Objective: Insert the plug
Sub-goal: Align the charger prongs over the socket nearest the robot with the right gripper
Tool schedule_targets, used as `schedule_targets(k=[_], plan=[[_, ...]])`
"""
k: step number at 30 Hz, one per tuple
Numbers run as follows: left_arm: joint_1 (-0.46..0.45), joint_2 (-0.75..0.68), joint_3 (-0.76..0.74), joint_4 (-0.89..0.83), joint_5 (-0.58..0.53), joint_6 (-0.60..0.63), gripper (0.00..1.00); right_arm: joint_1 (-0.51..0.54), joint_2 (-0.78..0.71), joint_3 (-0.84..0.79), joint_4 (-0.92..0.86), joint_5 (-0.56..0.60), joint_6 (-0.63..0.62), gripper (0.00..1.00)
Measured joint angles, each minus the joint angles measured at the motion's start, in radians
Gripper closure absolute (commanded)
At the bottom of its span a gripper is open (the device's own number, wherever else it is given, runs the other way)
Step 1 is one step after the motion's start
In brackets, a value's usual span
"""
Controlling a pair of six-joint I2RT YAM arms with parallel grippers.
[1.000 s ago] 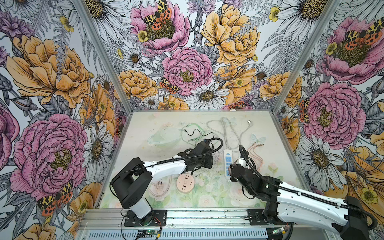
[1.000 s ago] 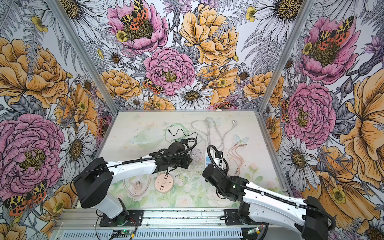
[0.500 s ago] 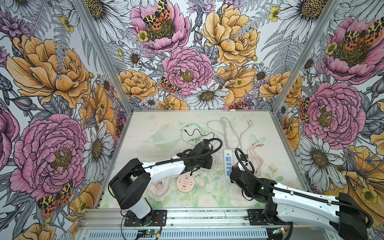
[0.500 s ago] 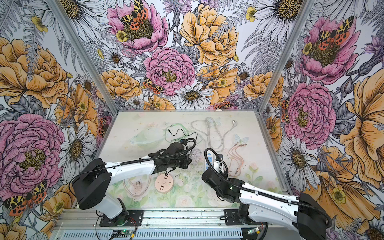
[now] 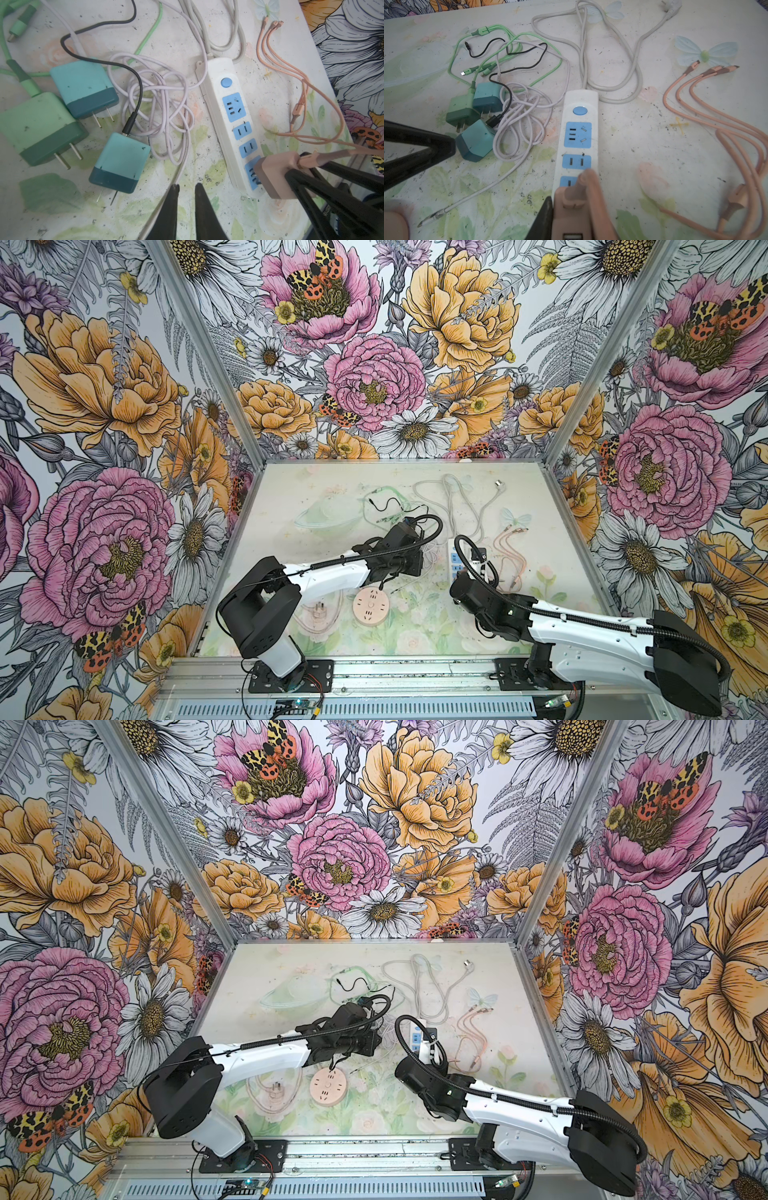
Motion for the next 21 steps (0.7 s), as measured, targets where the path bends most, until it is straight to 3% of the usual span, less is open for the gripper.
schedule_targets(k=[21], plan=[[0.003,-0.014,-0.037,0.008,0.0,-0.001,0.81,0.005,-0.089,0.002,-0.009,-0.001,-0.01,1.0]])
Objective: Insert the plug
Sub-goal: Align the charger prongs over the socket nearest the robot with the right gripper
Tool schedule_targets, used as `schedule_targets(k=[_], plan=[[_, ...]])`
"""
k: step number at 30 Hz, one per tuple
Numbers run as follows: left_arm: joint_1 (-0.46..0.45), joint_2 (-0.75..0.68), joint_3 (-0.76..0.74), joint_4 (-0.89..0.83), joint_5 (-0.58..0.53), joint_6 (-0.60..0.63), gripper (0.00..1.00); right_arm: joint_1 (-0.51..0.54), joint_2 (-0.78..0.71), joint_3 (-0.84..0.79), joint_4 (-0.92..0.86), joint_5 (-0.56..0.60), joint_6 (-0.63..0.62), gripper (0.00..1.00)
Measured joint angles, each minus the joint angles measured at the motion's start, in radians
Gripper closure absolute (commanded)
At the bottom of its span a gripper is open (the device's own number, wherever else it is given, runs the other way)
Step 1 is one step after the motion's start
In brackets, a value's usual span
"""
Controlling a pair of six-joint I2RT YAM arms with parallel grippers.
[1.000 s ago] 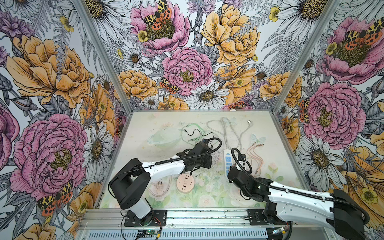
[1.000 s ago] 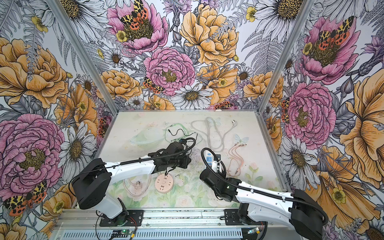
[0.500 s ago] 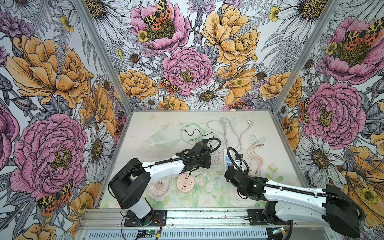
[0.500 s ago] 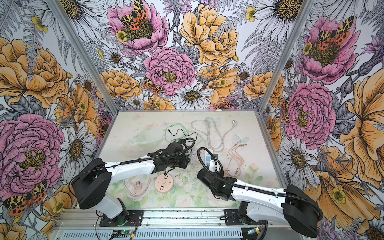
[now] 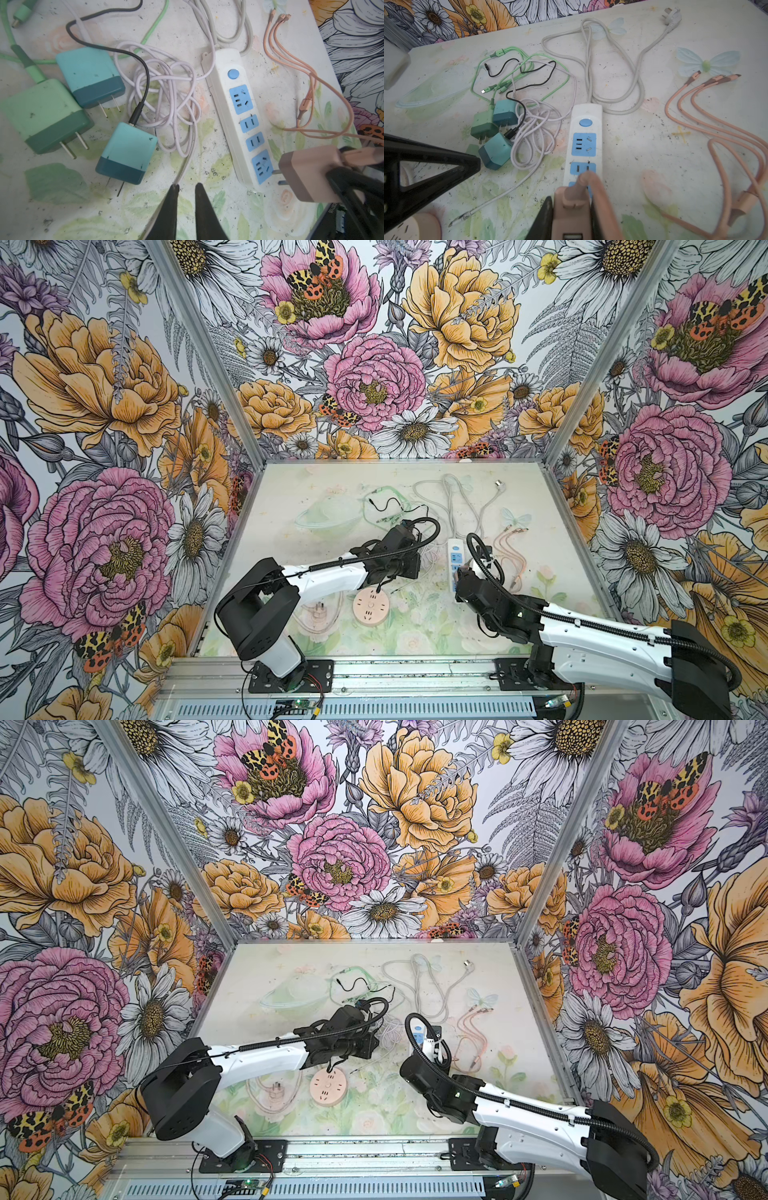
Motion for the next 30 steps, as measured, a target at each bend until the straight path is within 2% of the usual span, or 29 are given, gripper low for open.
schedule_targets(k=[10,30], plan=[[0.002,-0.007,-0.008,0.0,0.0,0.0,0.81,0.0,0.095,0.008,-0.003,0.005,-0.002,1.0],[0.005,-0.037,-0.011,0.0,0.0,0.0,0.81,0.002,0.034,0.008,-0.006,0.027,0.002,1.0]])
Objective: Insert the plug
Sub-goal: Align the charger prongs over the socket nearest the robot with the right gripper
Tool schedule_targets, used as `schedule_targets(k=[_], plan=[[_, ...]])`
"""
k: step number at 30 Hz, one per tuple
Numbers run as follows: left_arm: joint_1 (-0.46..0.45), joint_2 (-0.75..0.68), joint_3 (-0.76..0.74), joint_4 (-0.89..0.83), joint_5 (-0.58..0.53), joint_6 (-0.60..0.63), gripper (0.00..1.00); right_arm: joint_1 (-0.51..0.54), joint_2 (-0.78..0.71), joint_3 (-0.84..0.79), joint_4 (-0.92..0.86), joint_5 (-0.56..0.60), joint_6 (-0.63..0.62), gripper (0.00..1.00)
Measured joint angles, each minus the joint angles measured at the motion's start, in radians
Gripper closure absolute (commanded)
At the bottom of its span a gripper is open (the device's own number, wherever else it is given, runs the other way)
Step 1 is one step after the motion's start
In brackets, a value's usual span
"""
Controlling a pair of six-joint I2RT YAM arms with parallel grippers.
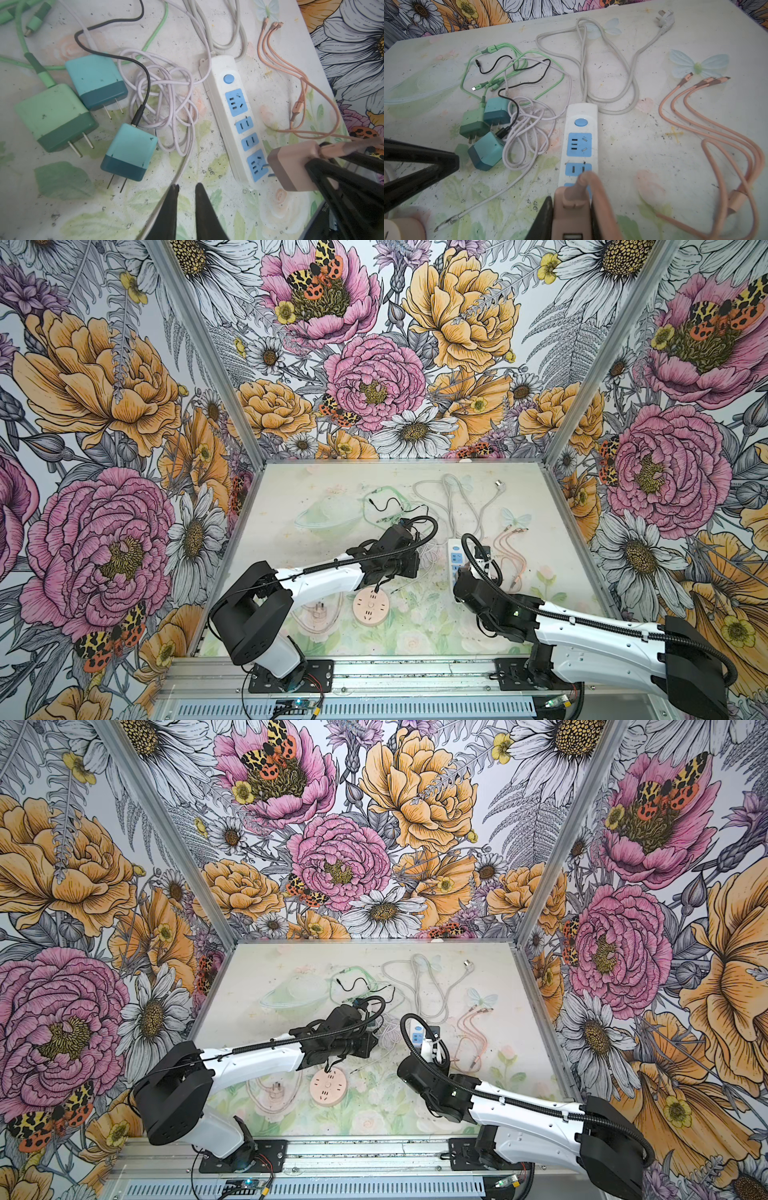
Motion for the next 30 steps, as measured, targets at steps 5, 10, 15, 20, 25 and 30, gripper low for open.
schedule_targets(k=[5,10,15,20,25,30], plan=[[0.0,0.0,-0.005,0.0,0.0,0.0,0.81,0.0,0.055,0.0,0.0,0.002,0.002,1.0],[0.001,-0.004,-0.016,0.0,0.0,0.0,0.81,0.0,0.079,0.012,0.004,0.008,0.004,1.0],[0.008,-0.006,-0.016,0.0,0.0,0.0,0.81,0.0,0.087,0.016,0.003,0.012,0.005,1.0],[0.008,-0.006,-0.016,0.0,0.0,0.0,0.81,0.0,0.09,0.017,0.003,0.008,0.004,1.0],[0.008,-0.008,-0.016,-0.001,0.0,0.0,0.81,0.0,0.092,0.017,0.003,-0.001,0.0,1.0],[0.008,-0.015,-0.016,-0.001,0.0,0.0,0.81,0.0,0.094,0.017,0.003,-0.004,-0.008,1.0]])
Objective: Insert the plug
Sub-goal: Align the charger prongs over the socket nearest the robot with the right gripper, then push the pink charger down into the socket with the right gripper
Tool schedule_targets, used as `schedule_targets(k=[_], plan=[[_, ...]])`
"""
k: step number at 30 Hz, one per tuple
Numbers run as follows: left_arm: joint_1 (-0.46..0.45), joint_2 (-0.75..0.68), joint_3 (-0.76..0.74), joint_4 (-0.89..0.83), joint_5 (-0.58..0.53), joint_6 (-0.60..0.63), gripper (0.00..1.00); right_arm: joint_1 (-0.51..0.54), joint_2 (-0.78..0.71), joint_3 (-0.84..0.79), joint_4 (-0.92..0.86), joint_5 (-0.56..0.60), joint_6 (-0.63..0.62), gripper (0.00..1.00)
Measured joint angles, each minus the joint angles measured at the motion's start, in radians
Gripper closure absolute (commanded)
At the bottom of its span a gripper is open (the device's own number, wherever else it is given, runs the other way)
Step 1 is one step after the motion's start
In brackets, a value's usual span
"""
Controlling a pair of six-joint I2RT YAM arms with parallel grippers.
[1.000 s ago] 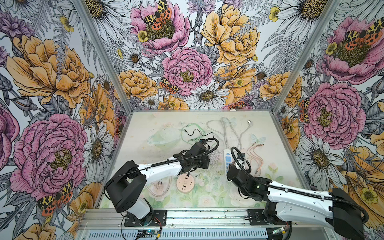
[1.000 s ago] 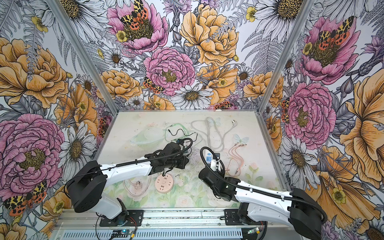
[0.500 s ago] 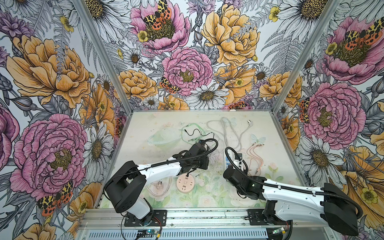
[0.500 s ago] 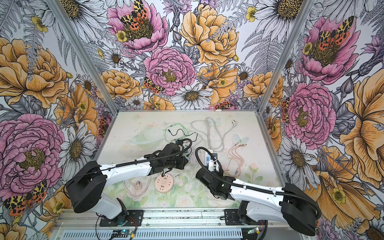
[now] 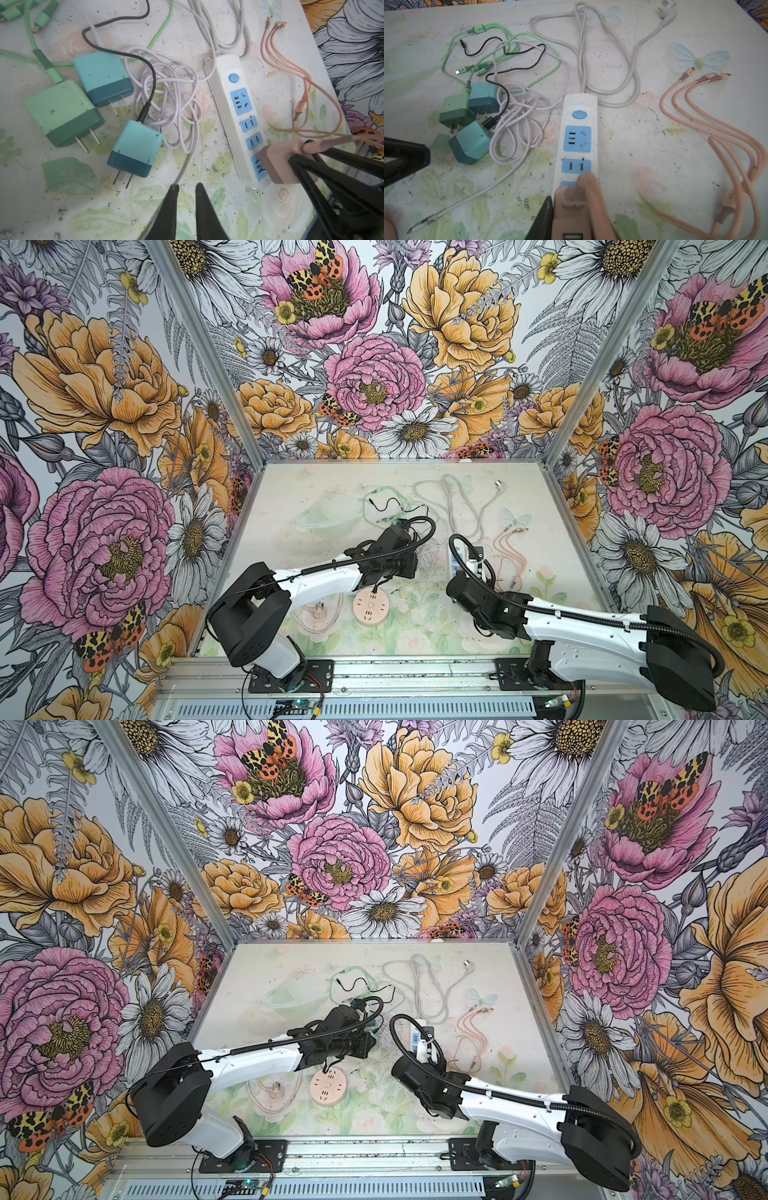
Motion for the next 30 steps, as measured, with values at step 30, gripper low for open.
schedule_targets(k=[30], plan=[[0.017,-0.029,0.014,-0.056,0.028,-0.016,0.79,0.042,0.061,0.016,0.017,0.043,0.002,1.0]])
